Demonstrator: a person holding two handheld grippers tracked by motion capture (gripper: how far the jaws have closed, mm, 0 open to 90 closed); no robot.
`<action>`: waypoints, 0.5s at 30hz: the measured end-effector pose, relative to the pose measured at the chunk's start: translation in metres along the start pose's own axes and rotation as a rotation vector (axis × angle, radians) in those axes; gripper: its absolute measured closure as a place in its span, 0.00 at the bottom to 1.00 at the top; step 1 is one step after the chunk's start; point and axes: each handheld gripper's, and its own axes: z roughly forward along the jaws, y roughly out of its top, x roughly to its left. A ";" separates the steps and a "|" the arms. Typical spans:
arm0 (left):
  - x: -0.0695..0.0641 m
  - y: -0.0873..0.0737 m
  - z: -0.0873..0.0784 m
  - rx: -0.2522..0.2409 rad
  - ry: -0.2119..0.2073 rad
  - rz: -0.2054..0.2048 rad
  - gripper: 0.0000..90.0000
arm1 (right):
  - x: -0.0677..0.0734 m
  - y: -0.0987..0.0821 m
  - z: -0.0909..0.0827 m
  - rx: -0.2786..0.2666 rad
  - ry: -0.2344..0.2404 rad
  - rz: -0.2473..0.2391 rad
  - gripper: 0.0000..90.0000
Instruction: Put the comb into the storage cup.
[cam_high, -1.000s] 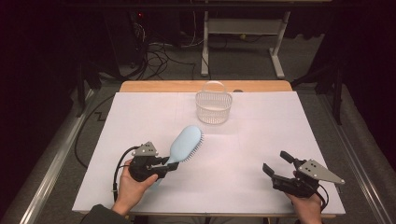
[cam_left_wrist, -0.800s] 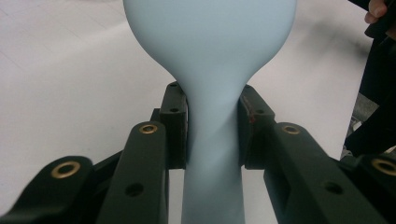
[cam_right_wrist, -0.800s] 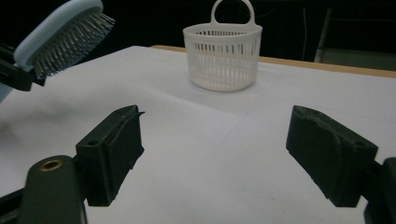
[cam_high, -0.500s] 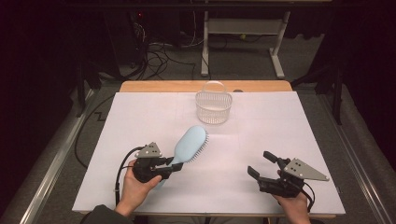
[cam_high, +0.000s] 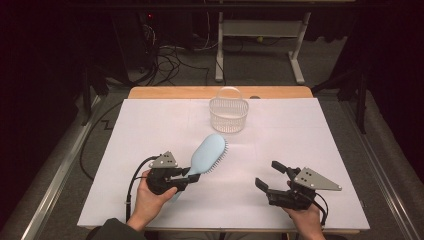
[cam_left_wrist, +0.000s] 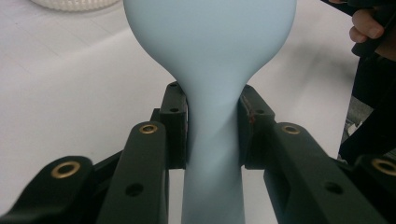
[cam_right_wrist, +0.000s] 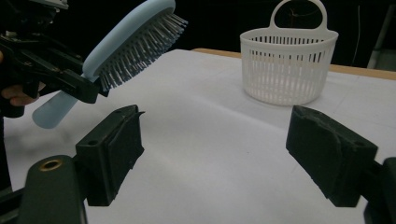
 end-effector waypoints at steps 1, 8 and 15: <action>0.000 0.000 0.001 -0.001 -0.001 0.001 0.77 | 0.001 0.001 0.001 0.000 0.006 0.000 0.21; -0.003 0.002 0.005 -0.001 -0.006 0.007 0.77 | 0.006 0.003 0.008 0.006 0.033 0.000 0.22; -0.007 0.004 0.008 -0.002 -0.012 0.023 0.77 | 0.011 0.006 0.017 0.019 0.063 0.016 0.23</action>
